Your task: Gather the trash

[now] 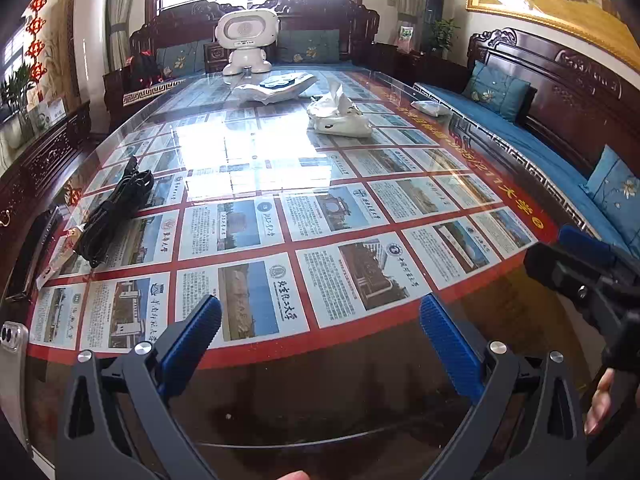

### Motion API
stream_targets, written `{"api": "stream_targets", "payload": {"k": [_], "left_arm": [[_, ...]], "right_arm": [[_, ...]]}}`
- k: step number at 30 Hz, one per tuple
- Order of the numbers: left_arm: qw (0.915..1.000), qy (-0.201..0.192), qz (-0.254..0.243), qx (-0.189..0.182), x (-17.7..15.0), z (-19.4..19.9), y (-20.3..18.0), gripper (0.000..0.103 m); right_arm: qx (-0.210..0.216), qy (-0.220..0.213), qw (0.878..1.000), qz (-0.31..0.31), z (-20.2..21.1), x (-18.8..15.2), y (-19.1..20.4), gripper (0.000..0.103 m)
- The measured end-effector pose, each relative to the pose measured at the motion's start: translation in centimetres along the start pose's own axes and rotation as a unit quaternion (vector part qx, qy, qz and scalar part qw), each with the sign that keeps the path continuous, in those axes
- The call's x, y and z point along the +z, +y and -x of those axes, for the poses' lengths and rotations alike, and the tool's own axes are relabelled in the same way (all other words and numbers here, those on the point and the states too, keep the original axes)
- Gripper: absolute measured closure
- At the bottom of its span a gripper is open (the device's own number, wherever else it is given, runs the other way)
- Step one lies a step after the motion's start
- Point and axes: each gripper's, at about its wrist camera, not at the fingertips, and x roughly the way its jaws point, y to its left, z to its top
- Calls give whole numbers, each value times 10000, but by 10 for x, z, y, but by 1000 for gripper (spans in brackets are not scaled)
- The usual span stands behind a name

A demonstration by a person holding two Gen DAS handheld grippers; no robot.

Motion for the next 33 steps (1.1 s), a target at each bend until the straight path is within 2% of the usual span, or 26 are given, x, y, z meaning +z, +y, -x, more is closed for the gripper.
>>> {"api": "stream_targets", "payload": {"k": [6,9,19,22,27,33], "left_arm": [[9990,110,389,-195,13,-20,8,4],[9996,59,280,-56,16,-26,4,4],[10000,22,-6,-63,21,-35,-12,4],[9999,-42,83,-80,23,-34,-9,4],[9996,-8,233,188,24,-39,-1,4],[9995,-51,125,278,25,-39,-4,4]], "right_arm": [[45,177,9998,-88,-19,-7,-7,10],[25,221,9997,-69,-24,-5,-9,10],[-2,359,9994,-11,-42,0,-15,10],[-10,360,9993,-10,-43,0,-15,10],[-4,352,9994,-37,-44,1,-15,10],[-9,325,9995,-38,-45,3,-16,10]]}}
